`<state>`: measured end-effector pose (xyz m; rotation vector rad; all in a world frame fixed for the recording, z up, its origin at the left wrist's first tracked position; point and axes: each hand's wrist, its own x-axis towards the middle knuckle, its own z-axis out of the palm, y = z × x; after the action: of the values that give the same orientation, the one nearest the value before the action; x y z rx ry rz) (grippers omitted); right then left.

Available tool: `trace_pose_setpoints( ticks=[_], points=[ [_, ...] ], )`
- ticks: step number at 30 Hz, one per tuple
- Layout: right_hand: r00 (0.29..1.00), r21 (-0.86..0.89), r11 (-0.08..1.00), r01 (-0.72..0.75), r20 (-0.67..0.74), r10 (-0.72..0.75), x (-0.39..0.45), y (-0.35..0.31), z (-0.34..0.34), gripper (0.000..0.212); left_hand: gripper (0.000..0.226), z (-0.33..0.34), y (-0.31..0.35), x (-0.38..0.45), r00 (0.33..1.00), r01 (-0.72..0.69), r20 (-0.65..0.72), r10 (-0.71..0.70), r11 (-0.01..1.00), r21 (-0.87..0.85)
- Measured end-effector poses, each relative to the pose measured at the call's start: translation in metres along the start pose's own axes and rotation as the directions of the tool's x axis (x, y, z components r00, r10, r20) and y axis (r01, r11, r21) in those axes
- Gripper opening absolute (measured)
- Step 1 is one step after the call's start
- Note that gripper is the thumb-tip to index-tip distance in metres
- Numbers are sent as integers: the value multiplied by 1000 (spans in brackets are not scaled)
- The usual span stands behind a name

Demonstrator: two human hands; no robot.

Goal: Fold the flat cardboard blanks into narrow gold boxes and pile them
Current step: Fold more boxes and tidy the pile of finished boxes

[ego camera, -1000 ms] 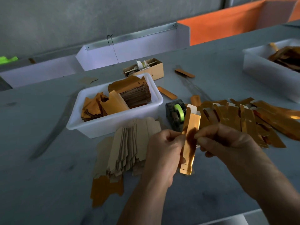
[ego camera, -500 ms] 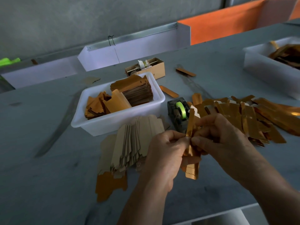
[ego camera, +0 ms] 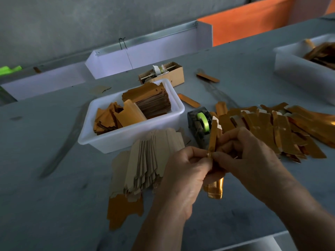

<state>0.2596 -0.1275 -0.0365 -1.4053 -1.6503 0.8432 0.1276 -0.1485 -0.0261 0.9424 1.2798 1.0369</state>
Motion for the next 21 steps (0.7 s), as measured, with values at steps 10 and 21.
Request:
trace_pose_setpoints(
  ticks=[10,21],
  points=[
    [1000,-92,996,-12,22,14,-2,-6,2,23,13,1,-7,1,994,-67,-82,75,993,99],
    [996,-425,905,-27,-86,-10,-6,-24,-2,30,16,13,-12,-7,921,-265,-189,340,904,337]
  ],
)
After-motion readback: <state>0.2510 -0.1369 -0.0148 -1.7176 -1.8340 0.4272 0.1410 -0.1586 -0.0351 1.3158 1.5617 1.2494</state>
